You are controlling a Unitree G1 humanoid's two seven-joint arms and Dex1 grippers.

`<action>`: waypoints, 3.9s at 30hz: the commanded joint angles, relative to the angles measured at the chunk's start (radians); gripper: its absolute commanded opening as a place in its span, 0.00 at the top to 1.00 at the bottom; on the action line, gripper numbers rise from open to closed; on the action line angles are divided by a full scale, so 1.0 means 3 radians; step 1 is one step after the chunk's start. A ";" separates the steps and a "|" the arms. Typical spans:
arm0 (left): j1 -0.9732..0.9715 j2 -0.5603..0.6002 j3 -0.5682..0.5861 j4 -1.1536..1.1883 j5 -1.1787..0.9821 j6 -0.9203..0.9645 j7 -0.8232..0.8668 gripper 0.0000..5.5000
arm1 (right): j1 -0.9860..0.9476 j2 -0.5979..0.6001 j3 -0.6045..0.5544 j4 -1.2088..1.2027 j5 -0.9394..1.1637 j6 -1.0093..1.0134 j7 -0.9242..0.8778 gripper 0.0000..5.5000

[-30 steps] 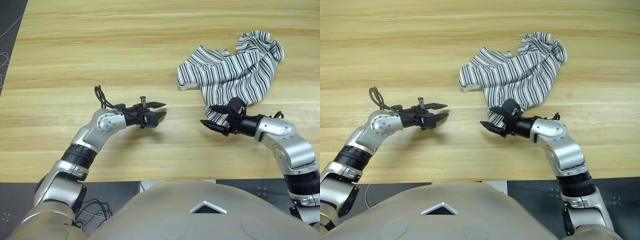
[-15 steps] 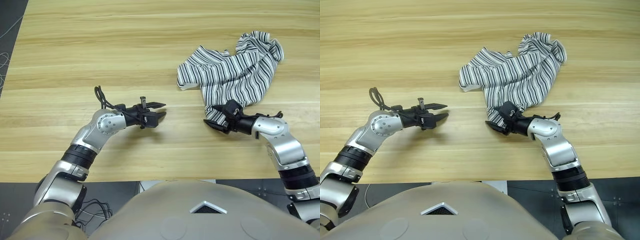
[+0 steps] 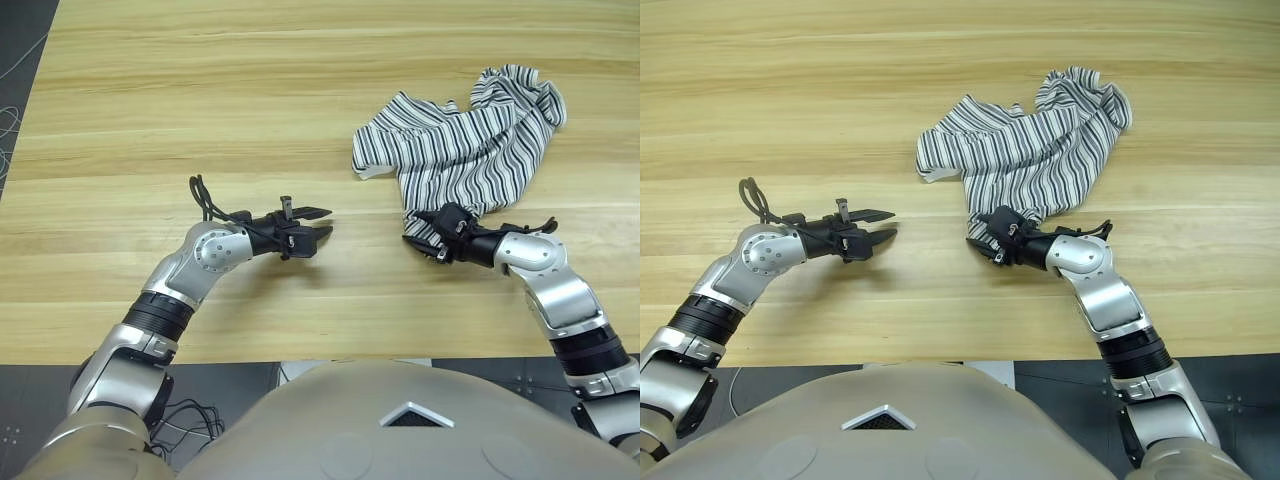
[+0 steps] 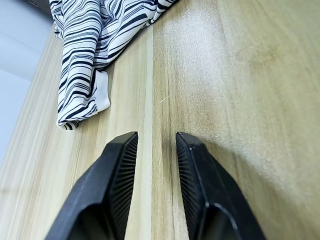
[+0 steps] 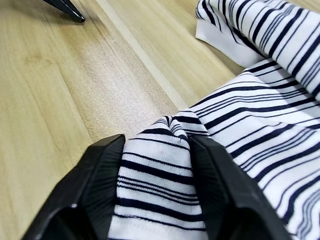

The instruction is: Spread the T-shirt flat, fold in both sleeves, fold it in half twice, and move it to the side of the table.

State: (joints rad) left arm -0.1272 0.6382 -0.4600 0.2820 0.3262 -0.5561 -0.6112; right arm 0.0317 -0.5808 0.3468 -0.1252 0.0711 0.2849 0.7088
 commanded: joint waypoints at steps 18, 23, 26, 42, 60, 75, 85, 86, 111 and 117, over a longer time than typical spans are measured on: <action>0.0019 0.0039 -0.0038 0.0140 0.0133 0.0075 -0.0093 0.74 | -0.0296 -0.0037 -0.0214 -0.0023 -0.0115 0.0029 0.0016 0.98; -0.0131 -0.0036 -0.0033 0.0307 0.0063 0.0019 -0.0109 0.74 | -0.0998 0.0016 -0.0564 -0.0119 0.0241 0.0195 0.0213 0.98; -0.0204 -0.0135 0.0096 0.0241 -0.0487 0.0057 -0.0350 0.74 | -0.1331 0.0005 -0.0834 -0.0015 0.0525 0.0350 0.0303 0.98; -0.1023 -0.0779 0.0405 0.1108 -0.0248 -0.0171 0.0447 0.74 | -0.1690 -0.0170 -0.1338 0.0159 0.0789 0.0429 0.0372 0.98; -0.1438 -0.0936 0.0239 0.2465 0.0327 -0.0598 0.1133 0.61 | -0.1619 -0.0207 -0.1410 0.0151 0.0839 0.0407 0.0357 0.98; -0.1674 -0.1194 0.0165 0.2677 0.0441 -0.0560 0.1208 0.61 | -0.1599 -0.0170 -0.1320 0.0178 0.0801 0.0393 0.0357 0.98; -0.1899 -0.1297 0.0107 0.3004 0.0556 -0.0448 0.1297 0.61 | -0.1545 -0.0168 -0.1336 0.0124 0.0821 0.0410 0.0339 0.98; -0.1907 -0.1297 0.0103 0.3024 0.0558 -0.0447 0.1303 0.61 | -0.1549 -0.0165 -0.1332 0.0120 0.0821 0.0417 0.0336 0.98; -0.2071 -0.1176 0.0233 0.3001 0.0464 -0.0580 0.1444 0.98 | -0.1490 -0.0101 -0.1332 0.0146 0.0833 0.0379 0.0311 0.98; -0.2392 -0.0703 0.0761 0.2750 0.0049 -0.0511 0.1379 0.98 | -0.1863 0.0134 -0.1505 0.0645 0.0866 0.0306 0.0042 0.98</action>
State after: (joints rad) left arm -0.7998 0.3886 -0.2699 1.1276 0.3750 -0.7247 -0.1773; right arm -0.4585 -0.5615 -0.0797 0.0101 0.3217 0.3959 0.7502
